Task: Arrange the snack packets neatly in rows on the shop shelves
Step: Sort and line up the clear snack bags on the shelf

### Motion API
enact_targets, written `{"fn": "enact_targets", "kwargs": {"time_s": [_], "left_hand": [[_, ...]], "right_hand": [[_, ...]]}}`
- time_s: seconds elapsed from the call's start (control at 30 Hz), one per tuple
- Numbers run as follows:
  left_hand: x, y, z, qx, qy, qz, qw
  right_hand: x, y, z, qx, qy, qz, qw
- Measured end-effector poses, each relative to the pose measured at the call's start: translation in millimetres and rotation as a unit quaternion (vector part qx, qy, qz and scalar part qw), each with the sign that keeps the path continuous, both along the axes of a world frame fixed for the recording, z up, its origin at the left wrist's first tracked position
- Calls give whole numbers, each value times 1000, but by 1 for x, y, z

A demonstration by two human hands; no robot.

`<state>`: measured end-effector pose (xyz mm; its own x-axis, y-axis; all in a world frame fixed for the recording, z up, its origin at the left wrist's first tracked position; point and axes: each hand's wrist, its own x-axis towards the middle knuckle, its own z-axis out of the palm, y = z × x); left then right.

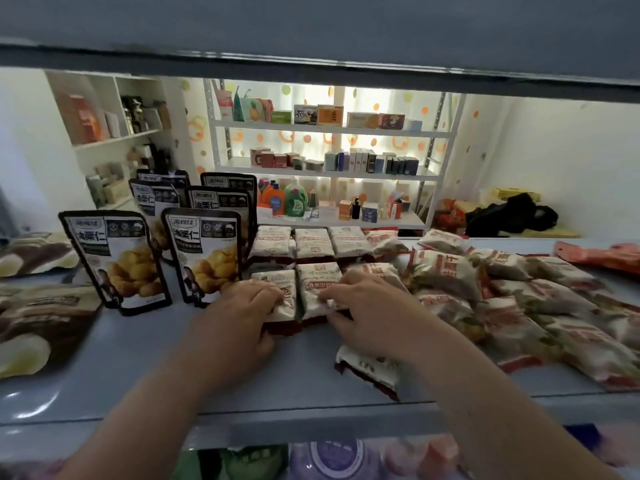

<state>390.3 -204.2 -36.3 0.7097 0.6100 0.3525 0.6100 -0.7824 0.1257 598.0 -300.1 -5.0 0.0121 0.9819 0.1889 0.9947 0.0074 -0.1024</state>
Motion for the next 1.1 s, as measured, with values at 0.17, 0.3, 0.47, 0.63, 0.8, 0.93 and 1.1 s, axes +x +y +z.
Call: {"fn": "enact_targets", "kwargs": {"time_s": [0.17,0.3,0.47,0.63,0.8,0.93,1.1], "left_hand": [[19,-22,9,19,24,74,997],[43,-45,21,35,-37,48,998],[110,-40,50,-10,-23,-20,999],[185,-4,62,-58,139,-51,987],[225,18,56,-68,231,-72,968],[238,28,54,-72,247,-89,962],[246,35,53,-87,271,-96,954]], "right_hand": [[46,-18,8,25,30,17,999],[112,-26,12,44,-23,-76,996],[178,-9,18,-53,0,-151,987],[199,14,21,-135,51,-171,974],[204,15,21,-104,74,-177,976],[225,10,36,-57,118,-220,967],[245,28,45,65,144,-261,952]]}}
